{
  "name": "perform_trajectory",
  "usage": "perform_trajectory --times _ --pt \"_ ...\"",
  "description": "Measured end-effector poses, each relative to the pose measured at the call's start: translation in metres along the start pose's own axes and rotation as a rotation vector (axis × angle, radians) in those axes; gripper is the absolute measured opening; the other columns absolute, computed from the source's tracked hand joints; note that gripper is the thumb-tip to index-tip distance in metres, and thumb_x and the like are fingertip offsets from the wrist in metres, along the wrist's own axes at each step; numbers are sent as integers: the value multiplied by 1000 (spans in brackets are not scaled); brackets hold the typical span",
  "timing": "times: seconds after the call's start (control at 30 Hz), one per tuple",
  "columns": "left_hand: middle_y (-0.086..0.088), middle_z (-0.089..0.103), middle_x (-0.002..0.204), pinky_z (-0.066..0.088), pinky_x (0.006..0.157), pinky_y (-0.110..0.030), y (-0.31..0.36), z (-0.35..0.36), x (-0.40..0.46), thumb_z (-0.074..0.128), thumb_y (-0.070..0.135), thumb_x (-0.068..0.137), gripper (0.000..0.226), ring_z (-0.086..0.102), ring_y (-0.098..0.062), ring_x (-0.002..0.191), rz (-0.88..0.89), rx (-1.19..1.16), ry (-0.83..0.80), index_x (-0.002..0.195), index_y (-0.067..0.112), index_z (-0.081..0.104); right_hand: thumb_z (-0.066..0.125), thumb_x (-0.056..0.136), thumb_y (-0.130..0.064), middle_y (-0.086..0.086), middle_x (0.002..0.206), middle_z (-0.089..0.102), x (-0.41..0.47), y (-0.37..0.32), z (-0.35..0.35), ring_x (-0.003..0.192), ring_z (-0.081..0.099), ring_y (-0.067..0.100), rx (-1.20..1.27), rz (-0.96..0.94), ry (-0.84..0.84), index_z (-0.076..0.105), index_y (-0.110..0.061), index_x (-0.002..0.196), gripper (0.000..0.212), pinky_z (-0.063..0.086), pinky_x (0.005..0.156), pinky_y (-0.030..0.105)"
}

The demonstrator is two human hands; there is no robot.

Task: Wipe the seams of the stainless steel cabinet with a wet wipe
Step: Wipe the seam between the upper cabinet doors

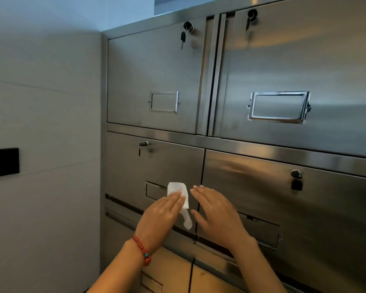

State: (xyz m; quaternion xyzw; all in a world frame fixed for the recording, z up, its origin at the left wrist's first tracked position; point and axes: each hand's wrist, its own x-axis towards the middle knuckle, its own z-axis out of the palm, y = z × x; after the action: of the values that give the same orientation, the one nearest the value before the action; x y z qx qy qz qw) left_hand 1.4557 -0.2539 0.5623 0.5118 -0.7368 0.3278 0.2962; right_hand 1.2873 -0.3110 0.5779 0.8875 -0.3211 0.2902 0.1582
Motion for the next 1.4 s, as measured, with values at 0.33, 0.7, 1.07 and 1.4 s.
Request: perform_trajectory --times 0.33,0.7,1.07,1.4 --pt "-10 72 96 56 67 -28 -80 24 14 96 17 16 81 71 -16 82 118 -86 47 94 7 74 55 92 -36 -7 156 17 53 -25 32 143 13 7 -54 70 -20 19 -26 148 67 4 113 23" --pt "-9 71 101 56 72 -26 -119 50 18 96 23 26 79 70 -14 85 233 -248 67 100 7 72 84 67 -28 6 128 60 79 -44 61 118 57 18 -244 54 229 61 -10 123 63 45 96 37" --pt "-11 71 100 53 77 -28 -121 81 46 96 16 30 74 70 -17 88 312 -326 198 98 6 72 86 64 -17 8 118 66 90 -13 60 113 60 20 -340 -4 338 69 -7 111 51 53 90 39" --pt "-18 68 106 58 74 -39 -118 84 86 92 4 41 66 67 -27 96 273 -320 366 102 -2 69 81 71 -12 10 104 71 109 26 42 105 65 23 -322 -68 508 72 -2 101 32 52 90 33"
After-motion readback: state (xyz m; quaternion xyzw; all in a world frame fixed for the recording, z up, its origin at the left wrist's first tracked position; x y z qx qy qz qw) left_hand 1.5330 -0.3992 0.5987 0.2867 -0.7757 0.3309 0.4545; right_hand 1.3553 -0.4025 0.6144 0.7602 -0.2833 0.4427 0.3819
